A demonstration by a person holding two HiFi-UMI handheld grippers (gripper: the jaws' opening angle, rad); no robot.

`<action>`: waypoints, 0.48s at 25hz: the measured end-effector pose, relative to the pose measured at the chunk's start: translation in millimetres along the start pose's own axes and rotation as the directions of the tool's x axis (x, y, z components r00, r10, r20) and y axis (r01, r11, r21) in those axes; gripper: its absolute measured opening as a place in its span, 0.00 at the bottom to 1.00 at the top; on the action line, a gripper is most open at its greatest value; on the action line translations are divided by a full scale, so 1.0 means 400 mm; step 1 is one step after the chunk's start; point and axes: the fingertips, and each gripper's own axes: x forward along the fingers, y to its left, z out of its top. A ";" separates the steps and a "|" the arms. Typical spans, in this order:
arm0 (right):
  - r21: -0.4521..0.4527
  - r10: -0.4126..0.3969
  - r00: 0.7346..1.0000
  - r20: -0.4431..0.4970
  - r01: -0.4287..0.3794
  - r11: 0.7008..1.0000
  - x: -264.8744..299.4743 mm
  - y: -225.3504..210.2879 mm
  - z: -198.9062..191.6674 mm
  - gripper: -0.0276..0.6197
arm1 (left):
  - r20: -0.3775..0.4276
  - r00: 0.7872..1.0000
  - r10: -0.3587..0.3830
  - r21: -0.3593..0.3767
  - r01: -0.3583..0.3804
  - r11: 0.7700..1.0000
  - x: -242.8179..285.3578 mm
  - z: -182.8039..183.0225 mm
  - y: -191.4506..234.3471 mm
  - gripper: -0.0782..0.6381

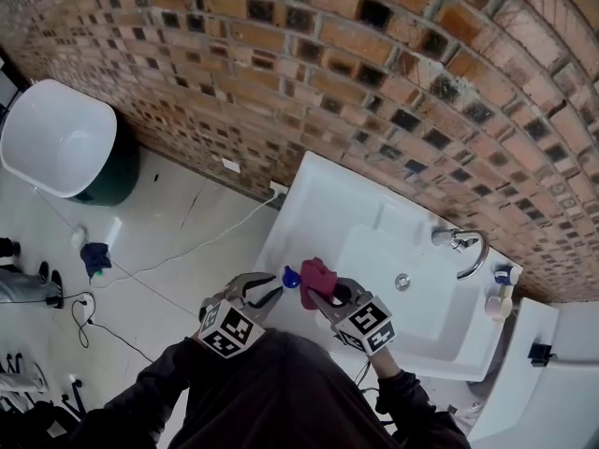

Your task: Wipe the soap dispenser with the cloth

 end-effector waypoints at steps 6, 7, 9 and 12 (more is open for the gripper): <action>-0.055 -0.041 0.997 0.071 0.045 0.997 -0.059 0.066 0.049 0.13 | 0.082 0.996 0.047 -0.043 -0.043 0.998 -0.058 0.032 0.014 0.11; -0.055 -0.045 0.996 0.080 0.049 0.997 -0.063 0.075 0.054 0.13 | 0.087 0.995 0.039 -0.041 -0.036 0.999 -0.061 0.033 0.009 0.11; -0.051 -0.049 0.995 0.087 0.054 0.997 -0.069 0.085 0.056 0.13 | 0.094 0.995 0.028 -0.038 -0.025 0.999 -0.066 0.033 -0.002 0.11; -0.058 -0.057 0.995 0.082 0.062 0.996 -0.072 0.093 0.052 0.13 | 0.109 0.994 0.024 -0.030 -0.021 0.999 -0.076 0.042 -0.006 0.11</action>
